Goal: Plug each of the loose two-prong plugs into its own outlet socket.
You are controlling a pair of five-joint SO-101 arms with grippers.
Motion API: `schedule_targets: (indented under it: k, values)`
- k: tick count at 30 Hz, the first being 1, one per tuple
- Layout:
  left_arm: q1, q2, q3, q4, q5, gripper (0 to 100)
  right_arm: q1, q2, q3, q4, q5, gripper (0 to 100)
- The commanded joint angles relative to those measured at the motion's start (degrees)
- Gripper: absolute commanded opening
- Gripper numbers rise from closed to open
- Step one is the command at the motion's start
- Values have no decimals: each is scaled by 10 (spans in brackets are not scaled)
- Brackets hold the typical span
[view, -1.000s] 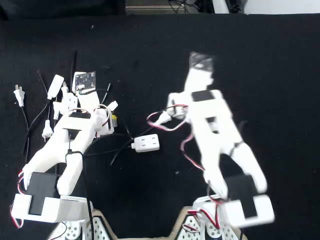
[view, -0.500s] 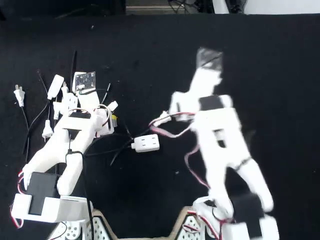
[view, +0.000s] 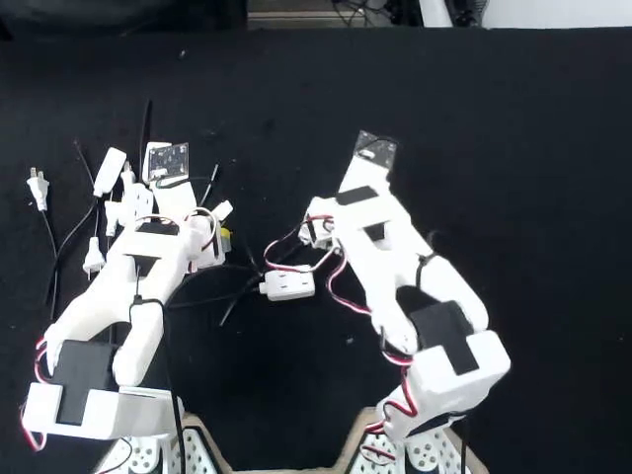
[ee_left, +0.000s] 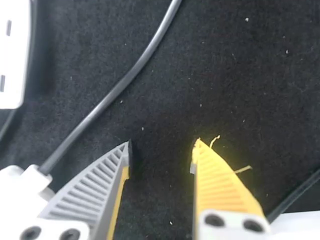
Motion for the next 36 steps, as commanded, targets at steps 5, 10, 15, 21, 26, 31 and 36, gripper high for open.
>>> schedule_targets:
  k: [5,10,15,21,26,31,36]
  values:
    - [-7,-20,-4,-4,3,198,-4,0,-60,34,190,8]
    - [-7,-20,-4,-4,3,198,13,-89,-62,24,192,10]
    - [-7,-20,-4,-4,3,198,11,-198,-100,56,244,10]
    - [-19,-20,-3,-4,6,198,10,-272,-108,134,246,16]
    - [-60,-21,-9,9,6,198,-22,-251,-21,124,195,146]
    - [-59,-21,-21,24,6,198,-59,-194,44,-11,56,213]
    - [-60,-20,-20,23,6,198,-54,-113,45,-77,-57,215]
